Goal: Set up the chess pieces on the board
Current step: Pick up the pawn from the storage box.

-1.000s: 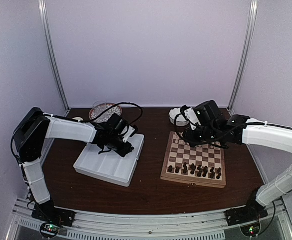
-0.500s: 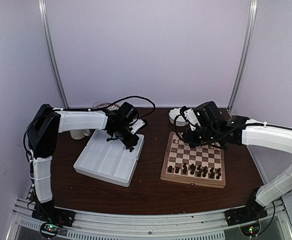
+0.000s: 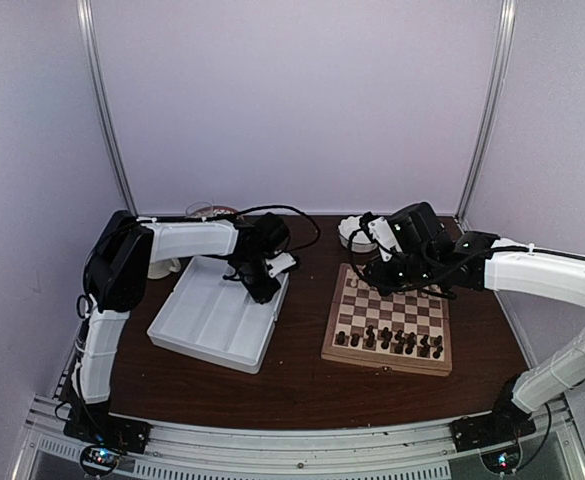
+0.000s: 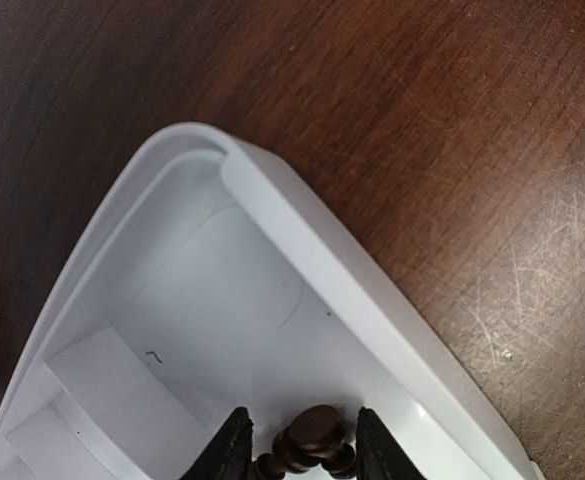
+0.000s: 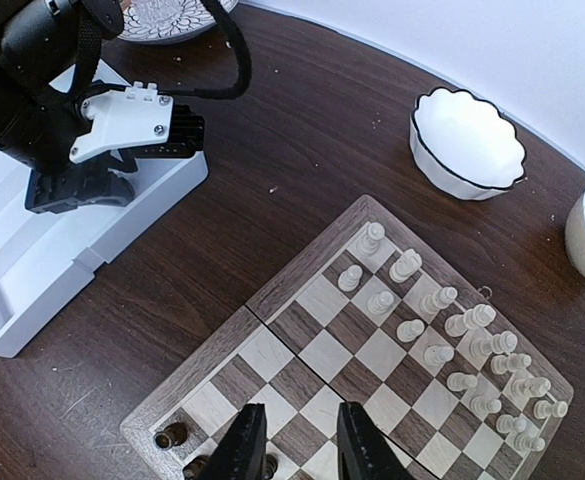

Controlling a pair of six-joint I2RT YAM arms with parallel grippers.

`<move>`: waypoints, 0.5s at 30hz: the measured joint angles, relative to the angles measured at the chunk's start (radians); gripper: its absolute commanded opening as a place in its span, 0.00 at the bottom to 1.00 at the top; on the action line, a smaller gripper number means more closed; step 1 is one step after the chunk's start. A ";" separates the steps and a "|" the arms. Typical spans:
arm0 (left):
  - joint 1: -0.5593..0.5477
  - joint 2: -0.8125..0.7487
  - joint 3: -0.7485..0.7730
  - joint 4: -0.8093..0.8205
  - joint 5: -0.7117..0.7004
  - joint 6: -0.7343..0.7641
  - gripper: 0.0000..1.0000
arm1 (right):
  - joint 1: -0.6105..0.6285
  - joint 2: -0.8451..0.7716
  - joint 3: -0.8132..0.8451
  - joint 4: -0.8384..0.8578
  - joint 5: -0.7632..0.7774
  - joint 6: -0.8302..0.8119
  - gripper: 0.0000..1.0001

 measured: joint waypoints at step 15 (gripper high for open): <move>0.000 -0.002 0.005 -0.039 0.021 -0.045 0.17 | 0.000 0.000 -0.005 0.010 -0.018 0.000 0.27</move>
